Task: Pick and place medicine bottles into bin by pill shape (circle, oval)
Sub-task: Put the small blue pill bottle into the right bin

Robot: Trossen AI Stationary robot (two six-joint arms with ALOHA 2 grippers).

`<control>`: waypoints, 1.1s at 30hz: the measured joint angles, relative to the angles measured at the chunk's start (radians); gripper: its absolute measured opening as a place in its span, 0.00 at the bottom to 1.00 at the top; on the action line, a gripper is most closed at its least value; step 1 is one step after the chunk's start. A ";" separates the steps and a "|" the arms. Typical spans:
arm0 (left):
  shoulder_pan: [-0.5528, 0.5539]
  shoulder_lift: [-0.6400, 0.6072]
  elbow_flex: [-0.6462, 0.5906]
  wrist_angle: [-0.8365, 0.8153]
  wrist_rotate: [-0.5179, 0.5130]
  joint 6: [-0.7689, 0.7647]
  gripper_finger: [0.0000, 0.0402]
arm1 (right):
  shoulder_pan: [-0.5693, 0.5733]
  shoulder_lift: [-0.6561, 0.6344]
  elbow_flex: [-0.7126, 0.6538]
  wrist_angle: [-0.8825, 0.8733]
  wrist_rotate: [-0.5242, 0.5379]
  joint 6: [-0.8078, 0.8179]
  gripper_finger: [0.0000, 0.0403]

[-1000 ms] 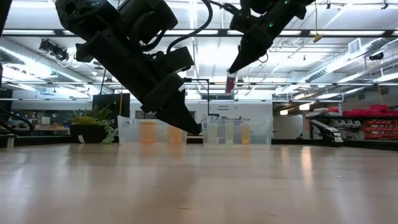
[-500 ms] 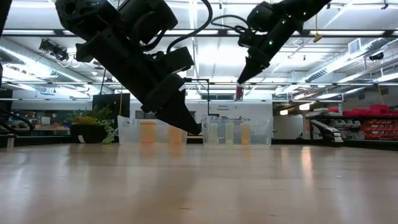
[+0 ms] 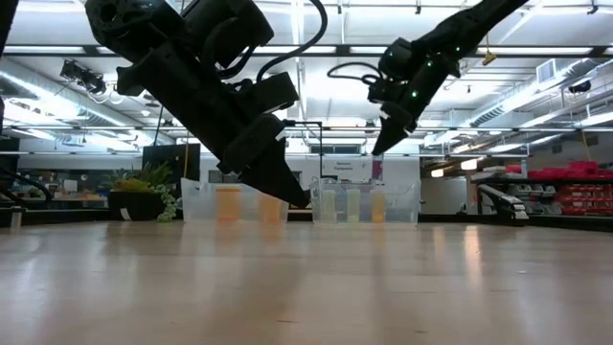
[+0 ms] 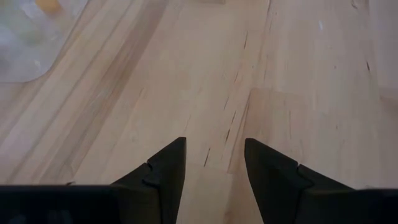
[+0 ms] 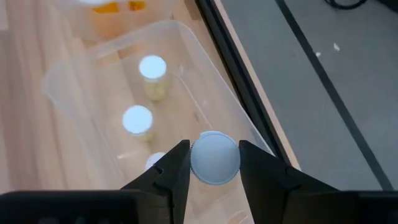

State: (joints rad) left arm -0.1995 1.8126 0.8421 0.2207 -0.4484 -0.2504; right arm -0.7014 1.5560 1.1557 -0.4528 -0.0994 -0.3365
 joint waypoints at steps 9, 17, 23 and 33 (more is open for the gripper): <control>0.000 0.000 0.000 0.000 0.000 0.000 0.43 | -0.041 0.066 0.000 0.015 -0.001 -0.005 0.34; 0.000 0.000 0.000 0.000 0.000 0.000 0.43 | -0.054 0.068 -0.002 0.015 -0.007 0.023 0.34; 0.000 0.000 0.000 0.000 0.000 0.000 0.43 | -0.054 0.067 -0.051 0.064 -0.007 0.054 0.34; 0.000 0.000 0.000 0.000 -0.001 0.000 0.43 | -0.056 0.067 -0.147 0.170 -0.007 0.071 0.34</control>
State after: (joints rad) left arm -0.1996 1.8126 0.8421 0.2203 -0.4492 -0.2509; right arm -0.7574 1.6234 1.0083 -0.2825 -0.1062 -0.2654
